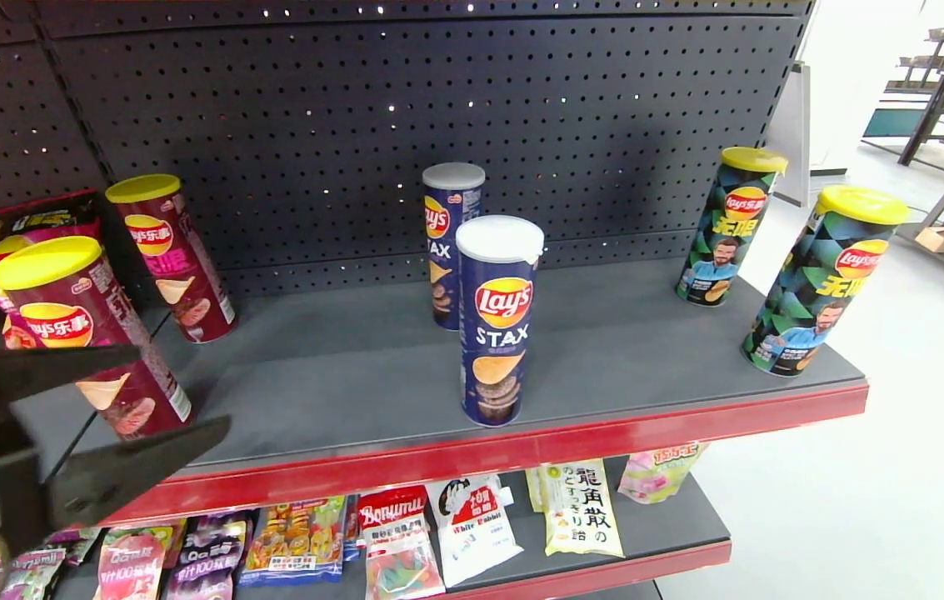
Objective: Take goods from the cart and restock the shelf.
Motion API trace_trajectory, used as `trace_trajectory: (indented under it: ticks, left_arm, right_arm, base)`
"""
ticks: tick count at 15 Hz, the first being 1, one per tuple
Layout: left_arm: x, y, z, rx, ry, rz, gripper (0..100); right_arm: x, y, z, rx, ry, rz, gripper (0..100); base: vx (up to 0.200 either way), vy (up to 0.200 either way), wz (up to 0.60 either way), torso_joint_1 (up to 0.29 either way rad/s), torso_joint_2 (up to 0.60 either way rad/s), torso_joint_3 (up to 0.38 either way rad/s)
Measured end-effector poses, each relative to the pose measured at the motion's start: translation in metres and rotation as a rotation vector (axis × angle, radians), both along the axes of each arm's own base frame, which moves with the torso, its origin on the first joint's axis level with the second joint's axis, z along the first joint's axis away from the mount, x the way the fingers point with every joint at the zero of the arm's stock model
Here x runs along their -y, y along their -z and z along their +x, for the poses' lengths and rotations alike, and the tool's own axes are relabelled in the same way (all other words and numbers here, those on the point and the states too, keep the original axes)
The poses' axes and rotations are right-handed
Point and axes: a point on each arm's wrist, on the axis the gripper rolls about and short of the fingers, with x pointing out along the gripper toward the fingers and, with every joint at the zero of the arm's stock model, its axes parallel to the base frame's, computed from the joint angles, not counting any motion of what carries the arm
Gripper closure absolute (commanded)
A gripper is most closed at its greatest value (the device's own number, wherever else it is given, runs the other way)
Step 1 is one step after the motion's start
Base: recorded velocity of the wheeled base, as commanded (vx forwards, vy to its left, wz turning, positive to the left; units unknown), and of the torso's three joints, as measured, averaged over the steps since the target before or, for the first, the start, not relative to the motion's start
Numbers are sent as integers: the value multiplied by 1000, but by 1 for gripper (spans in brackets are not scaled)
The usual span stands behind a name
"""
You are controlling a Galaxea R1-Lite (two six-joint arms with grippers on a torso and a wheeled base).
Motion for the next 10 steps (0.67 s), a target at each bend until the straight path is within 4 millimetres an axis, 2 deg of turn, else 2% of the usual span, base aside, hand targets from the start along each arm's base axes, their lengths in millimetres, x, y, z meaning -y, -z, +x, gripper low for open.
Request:
trace_trajectory:
  ticks: [2, 4, 7, 10]
  left_arm:
    - [-30, 2, -64, 37, 2, -15, 0]
    - [-53, 16, -113, 79, -36, -47, 0]
    - [-72, 39, -147, 178, -191, -77, 0]
    - [-70, 41, -155, 214, -349, -71, 0]
  right_arm:
    - [0, 0, 0, 0, 0, 0, 0]
    - [0, 0, 0, 0, 0, 0, 0]
    - [0, 0, 0, -5, -2, -1, 0]
    - [0, 0, 0, -1, 1, -2, 0]
  base:
    - [0, 0, 0, 0, 0, 0]
    - [0, 0, 0, 0, 0, 0]
    - [0, 0, 0, 0, 0, 0]
    - [0, 0, 0, 0, 0, 0]
